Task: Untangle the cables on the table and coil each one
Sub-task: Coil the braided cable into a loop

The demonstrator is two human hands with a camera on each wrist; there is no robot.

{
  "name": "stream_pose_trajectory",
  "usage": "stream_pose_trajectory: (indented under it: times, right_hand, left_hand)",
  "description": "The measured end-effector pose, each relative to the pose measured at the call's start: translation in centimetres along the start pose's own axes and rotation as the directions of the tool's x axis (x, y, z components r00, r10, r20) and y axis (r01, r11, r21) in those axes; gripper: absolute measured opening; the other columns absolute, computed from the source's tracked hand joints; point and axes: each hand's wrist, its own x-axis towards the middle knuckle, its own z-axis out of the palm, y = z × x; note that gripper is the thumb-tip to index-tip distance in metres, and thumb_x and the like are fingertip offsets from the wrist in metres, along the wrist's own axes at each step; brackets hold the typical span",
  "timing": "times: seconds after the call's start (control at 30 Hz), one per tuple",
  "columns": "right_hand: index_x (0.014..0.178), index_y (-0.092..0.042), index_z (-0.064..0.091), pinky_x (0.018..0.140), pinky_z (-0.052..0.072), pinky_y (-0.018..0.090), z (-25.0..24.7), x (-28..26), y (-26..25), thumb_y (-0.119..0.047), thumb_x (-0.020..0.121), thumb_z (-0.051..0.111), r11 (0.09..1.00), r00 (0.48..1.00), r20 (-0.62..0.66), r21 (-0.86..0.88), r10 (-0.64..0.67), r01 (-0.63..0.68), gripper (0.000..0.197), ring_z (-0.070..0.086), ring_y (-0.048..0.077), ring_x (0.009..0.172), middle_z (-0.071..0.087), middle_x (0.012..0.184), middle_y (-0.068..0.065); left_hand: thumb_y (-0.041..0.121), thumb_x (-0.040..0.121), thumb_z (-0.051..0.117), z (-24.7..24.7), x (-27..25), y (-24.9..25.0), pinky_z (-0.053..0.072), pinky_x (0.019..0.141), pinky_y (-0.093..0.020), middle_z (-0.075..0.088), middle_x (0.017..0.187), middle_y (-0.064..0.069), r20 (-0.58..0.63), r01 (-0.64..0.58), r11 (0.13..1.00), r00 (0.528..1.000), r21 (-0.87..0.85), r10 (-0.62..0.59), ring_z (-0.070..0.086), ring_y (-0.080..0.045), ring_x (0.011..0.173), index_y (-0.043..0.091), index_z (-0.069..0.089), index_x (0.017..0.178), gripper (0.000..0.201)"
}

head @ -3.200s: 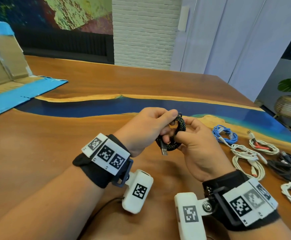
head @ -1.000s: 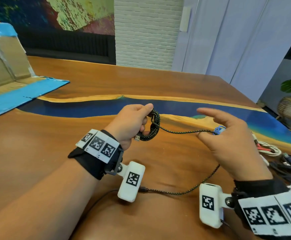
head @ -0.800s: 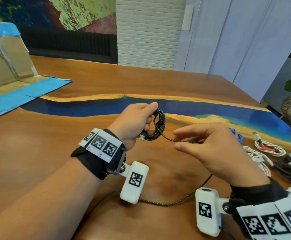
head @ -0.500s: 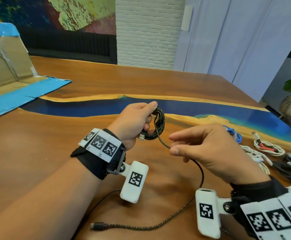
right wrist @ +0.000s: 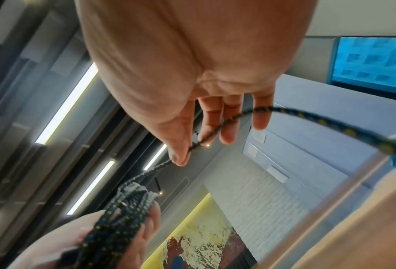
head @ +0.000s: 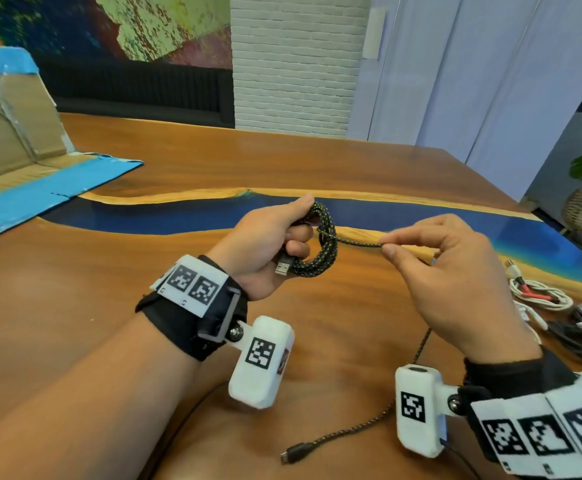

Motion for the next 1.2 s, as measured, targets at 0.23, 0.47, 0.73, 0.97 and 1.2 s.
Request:
stream_pose_trajectory:
  times: [0.23, 0.47, 0.73, 0.97, 1.2]
  right_hand:
    - [0.081, -0.024, 0.077, 0.063, 0.054, 0.026, 1.9, 0.4, 1.0, -0.016, 0.094, 0.071, 0.982, 0.989, 0.126, 0.160, 0.083, -0.102, 0.016, 0.067, 0.008, 0.069, 0.074, 0.073, -0.002]
    - [0.101, -0.015, 0.079, 0.080, 0.058, 0.039, 5.2, -1.0, -0.3, 0.004, 0.094, 0.059, 0.666, 0.935, 0.328, 0.669, 0.134, -0.330, 0.029, 0.072, 0.023, 0.095, 0.078, 0.102, 0.010]
    - [0.106, -0.024, 0.076, 0.074, 0.056, 0.042, 5.7, -1.1, 0.1, -0.025, 0.092, 0.070, 0.674, 0.954, 0.255, 0.678, 0.159, -0.294, 0.015, 0.072, 0.030, 0.099, 0.076, 0.098, 0.005]
    - [0.112, 0.001, 0.068, 0.075, 0.053, 0.036, 5.1, -0.9, -0.9, -0.025, 0.089, 0.062, 0.438, 0.916, 0.383, 0.807, 0.124, -0.396, 0.034, 0.065, 0.019, 0.084, 0.067, 0.084, 0.006]
    - [0.090, -0.010, 0.074, 0.093, 0.047, 0.056, 4.3, -1.3, -1.5, -0.013, 0.066, 0.077, 0.185, 0.838, 0.545, 0.826, -0.020, -0.532, 0.024, 0.058, 0.031, 0.102, 0.065, 0.089, 0.009]
  left_hand:
    - [0.034, 0.109, 0.044, 3.0, -1.3, -1.3, 0.040, 0.043, -0.018, 0.022, 0.053, 0.008, 0.136, -0.006, 0.998, 0.991, -0.064, 0.014, 0.028, -0.008, 0.043, 0.022, 0.042, 0.074, 0.036]
    - [0.031, 0.110, 0.042, 2.9, -0.8, -1.6, 0.036, 0.051, -0.023, 0.031, 0.056, 0.008, 0.043, -0.238, 0.965, 0.971, 0.110, 0.234, 0.031, -0.010, 0.047, 0.018, 0.043, 0.078, 0.034]
    - [0.032, 0.110, 0.043, 2.6, -0.9, -1.6, 0.033, 0.055, -0.027, 0.029, 0.059, 0.003, 0.086, -0.206, 0.966, 0.977, 0.156, 0.195, 0.032, -0.012, 0.050, 0.019, 0.044, 0.073, 0.039]
    - [0.021, 0.104, 0.054, 2.0, -0.8, -1.1, 0.043, 0.056, -0.026, 0.036, 0.063, 0.001, 0.190, -0.219, 0.966, 0.963, 0.137, 0.191, 0.042, -0.014, 0.053, 0.016, 0.048, 0.073, 0.032]
    - [0.025, 0.095, 0.060, 2.0, -1.0, -1.2, 0.049, 0.057, -0.026, 0.040, 0.064, -0.003, 0.275, -0.202, 0.973, 0.947, 0.110, 0.165, 0.050, -0.017, 0.053, 0.014, 0.060, 0.067, 0.030]
